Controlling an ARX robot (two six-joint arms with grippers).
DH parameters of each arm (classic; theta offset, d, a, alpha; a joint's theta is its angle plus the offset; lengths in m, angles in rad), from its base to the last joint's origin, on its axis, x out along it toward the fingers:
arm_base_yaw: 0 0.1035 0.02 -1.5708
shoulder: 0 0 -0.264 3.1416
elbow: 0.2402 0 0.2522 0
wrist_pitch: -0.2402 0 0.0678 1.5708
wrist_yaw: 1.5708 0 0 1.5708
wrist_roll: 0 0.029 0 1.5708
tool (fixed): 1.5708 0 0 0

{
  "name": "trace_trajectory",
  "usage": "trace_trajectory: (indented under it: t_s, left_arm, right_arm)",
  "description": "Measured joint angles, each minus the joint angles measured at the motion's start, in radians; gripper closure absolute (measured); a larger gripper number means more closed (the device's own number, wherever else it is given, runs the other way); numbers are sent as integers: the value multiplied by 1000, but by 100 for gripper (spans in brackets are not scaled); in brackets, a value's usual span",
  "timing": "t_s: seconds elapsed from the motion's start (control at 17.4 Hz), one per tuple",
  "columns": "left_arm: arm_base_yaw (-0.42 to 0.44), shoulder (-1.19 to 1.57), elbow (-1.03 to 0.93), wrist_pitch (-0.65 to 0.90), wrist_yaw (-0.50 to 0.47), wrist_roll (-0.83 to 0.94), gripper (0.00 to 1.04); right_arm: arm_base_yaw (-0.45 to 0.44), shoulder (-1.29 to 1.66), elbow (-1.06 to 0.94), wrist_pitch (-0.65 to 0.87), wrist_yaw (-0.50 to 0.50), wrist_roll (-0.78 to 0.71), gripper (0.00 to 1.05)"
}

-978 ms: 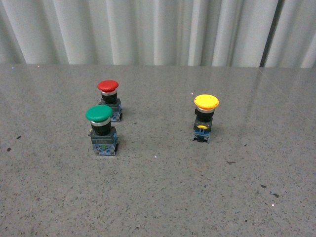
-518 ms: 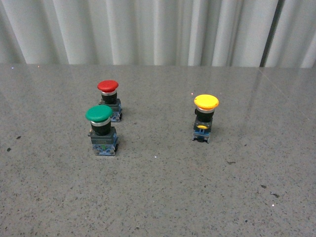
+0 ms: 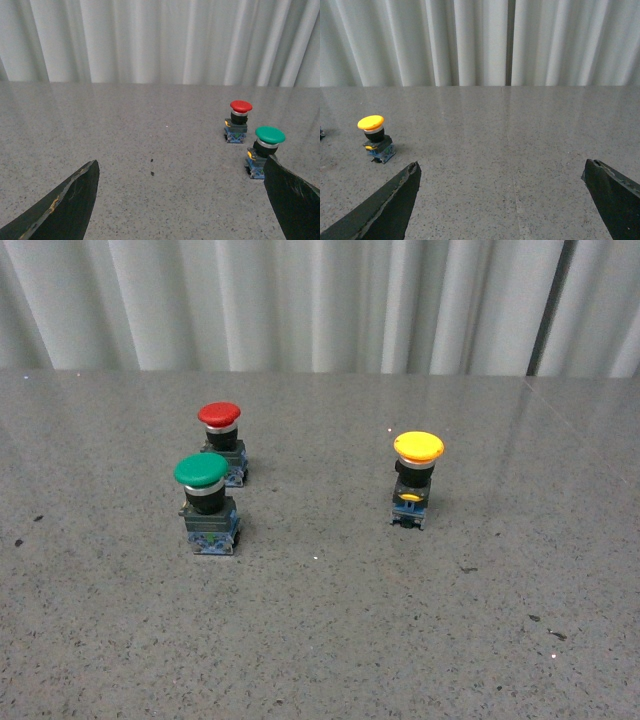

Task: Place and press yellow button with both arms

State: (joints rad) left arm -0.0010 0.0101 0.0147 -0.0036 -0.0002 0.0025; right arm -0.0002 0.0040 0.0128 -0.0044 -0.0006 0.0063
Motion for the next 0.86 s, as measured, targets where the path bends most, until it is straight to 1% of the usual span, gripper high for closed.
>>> trace_trajectory:
  t_s: [0.06,0.86]
  left_arm:
    - [0,0,0,0,0,0,7]
    - [0,0,0,0,0,0,7]
  right_arm:
    - [0,0,0,0,0,0,7]
    - [0,0,0,0,0,0,6]
